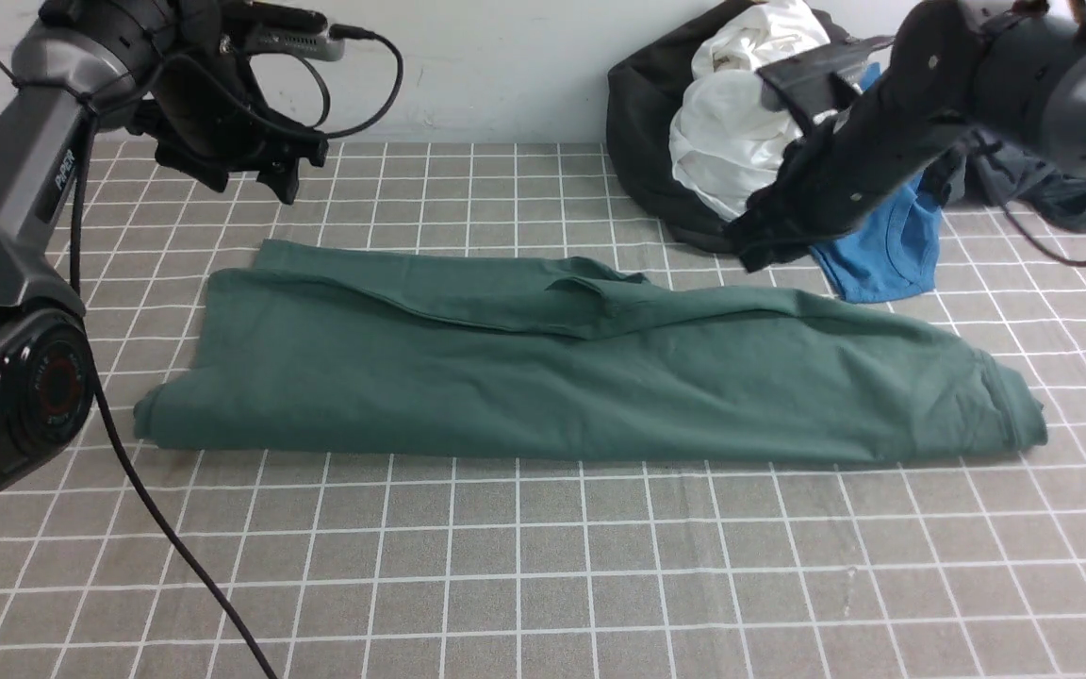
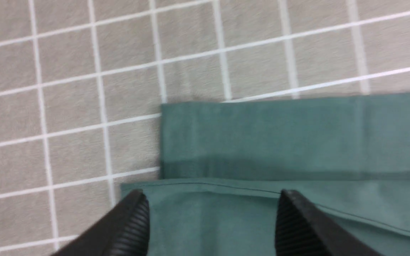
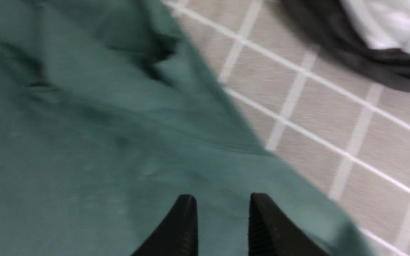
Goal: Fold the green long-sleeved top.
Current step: Use both arms to drag the lower edge of the fabric forward and fold it over the upper edge, then use the right arm to clamp the right edge of the fabric
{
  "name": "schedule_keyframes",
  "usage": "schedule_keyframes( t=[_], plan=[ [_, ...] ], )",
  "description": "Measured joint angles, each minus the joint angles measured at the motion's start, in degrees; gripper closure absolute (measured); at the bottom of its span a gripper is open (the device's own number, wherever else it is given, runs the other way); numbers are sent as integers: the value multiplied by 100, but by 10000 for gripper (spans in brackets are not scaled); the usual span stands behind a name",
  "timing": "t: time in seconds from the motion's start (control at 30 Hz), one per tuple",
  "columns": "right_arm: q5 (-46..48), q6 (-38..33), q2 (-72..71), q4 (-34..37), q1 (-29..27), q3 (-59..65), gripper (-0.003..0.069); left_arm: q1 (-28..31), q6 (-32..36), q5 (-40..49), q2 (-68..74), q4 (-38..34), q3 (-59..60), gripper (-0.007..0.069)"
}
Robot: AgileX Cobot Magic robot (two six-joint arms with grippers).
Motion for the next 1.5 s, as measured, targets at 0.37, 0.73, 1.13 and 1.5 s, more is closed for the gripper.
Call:
schedule_keyframes(
  t=[0.37, 0.73, 1.13, 1.5],
  plan=[
    [-1595, -3356, 1268, 2782, 429, 174, 671, -371, 670, 59, -1870, -1002, 1094, 594],
    [-3865, -3694, 1213, 5392, -162, 197, 655, -426, 580, 64, -5155, 140, 4511, 632],
    [406, 621, -591, -186, -841, 183, 607, -426, -175, -984, -8690, 140, 9690, 632],
    [1392, 2192, -359, -1492, -1926, 907, 178, -426, -254, -2246, -9009, -200, 11407, 632]
  ],
)
